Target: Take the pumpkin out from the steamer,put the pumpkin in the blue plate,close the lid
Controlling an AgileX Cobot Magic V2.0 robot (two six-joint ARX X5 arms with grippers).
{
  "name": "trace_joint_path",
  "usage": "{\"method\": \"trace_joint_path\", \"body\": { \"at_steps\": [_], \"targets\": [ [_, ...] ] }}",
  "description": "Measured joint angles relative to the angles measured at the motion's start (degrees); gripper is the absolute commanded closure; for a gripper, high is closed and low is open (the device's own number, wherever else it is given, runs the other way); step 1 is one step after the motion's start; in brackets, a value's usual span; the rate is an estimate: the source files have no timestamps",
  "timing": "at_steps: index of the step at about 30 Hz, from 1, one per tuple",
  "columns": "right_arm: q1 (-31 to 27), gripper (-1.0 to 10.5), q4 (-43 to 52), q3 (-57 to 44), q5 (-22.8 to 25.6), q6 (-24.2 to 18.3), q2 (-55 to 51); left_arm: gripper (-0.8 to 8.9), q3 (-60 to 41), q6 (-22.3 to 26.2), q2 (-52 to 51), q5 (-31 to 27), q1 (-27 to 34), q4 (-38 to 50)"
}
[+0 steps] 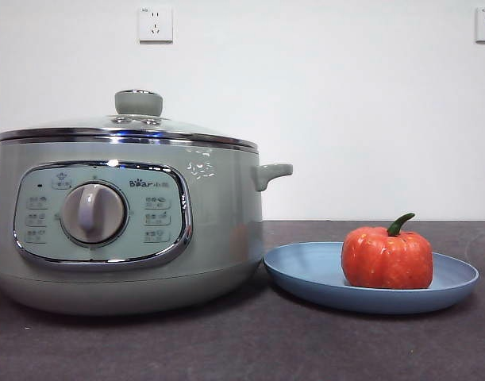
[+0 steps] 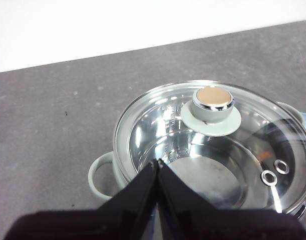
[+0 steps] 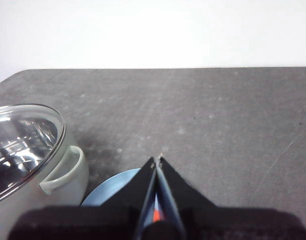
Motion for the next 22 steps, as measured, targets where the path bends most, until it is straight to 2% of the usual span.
{"method": "trace_joint_path", "body": {
  "at_steps": [12,17,20,22],
  "targets": [
    [0.0,9.5,-0.6,0.0,0.0,0.4,0.2,8.17,0.0,0.0,1.1,0.1,0.0,-1.0],
    [0.0,9.5,-0.6,0.0,0.0,0.4,0.2,8.17,0.0,0.7,-1.5,0.0,0.4,-7.1],
    [0.0,9.5,-0.6,0.0,0.0,0.4,0.2,8.17,-0.6,1.6,-6.7,0.2,4.5,-7.3],
    [0.0,9.5,-0.7,0.0,0.0,0.4,0.2,8.17,-1.5,2.5,-10.6,0.3,9.8,-5.1]
  ]
}}
